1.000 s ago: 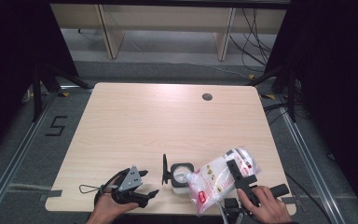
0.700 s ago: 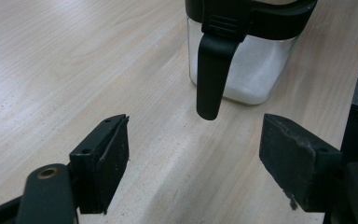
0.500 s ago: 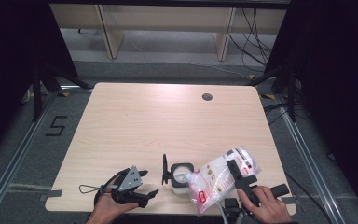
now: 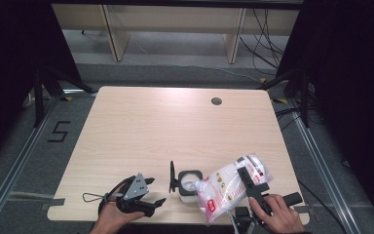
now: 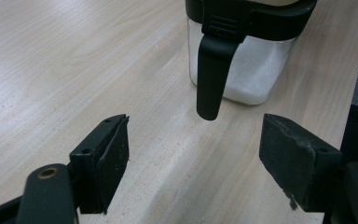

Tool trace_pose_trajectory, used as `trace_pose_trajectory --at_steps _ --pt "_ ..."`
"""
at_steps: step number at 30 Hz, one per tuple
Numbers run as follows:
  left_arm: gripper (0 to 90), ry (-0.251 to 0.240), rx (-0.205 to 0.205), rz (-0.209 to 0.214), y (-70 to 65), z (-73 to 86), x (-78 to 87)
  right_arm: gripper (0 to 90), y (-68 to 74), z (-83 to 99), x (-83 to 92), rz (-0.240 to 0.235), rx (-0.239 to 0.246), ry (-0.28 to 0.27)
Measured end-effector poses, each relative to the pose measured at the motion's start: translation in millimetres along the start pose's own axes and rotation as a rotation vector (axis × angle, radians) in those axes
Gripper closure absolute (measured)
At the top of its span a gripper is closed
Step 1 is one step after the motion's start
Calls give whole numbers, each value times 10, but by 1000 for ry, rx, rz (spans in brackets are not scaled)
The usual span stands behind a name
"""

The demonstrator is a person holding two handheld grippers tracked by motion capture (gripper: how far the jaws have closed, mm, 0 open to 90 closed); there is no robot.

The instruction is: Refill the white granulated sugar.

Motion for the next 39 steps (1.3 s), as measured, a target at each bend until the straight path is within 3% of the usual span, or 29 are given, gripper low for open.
trace_pose_trajectory --at_steps 5,7,11,16,20,29,30,31,34,39 --pt "238 -2 1 0 4 -2 3 470 15 0 -12 -4 -4 -12" --pt "238 -2 0 -1 6 -3 4 471 46 7 -12 -14 -29 -6" --pt "238 4 -4 -13 16 0 13 473 49 9 -13 -17 -19 -3" --pt "238 -2 1 0 5 -3 4 475 73 4 -25 -21 -34 -5" --pt "238 3 -4 -4 13 1 5 477 47 0 -27 -10 4 -7" --pt "238 2 -3 -4 13 0 5 489 112 -49 -57 -16 17 -7" --pt "238 2 -3 -4 13 0 5 492 135 -54 -55 -17 0 -3" --pt "238 2 -3 -4 14 0 6 496 122 -77 -68 -10 18 -21" --pt "238 -3 2 -6 9 -3 8 507 145 -61 -77 -18 -9 -14" --pt "238 4 -4 -3 13 1 3 518 134 -35 -55 10 -48 -24"
Point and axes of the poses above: each handheld gripper's, and its own axes: x roughly backward along the jaws, z roughly out of its underside, y roughly to its left, the point moved 8 cm from there along -x, roughly forward along the jaws, and after that the axes turned 6 degrees about x, right-handed, at the moved point
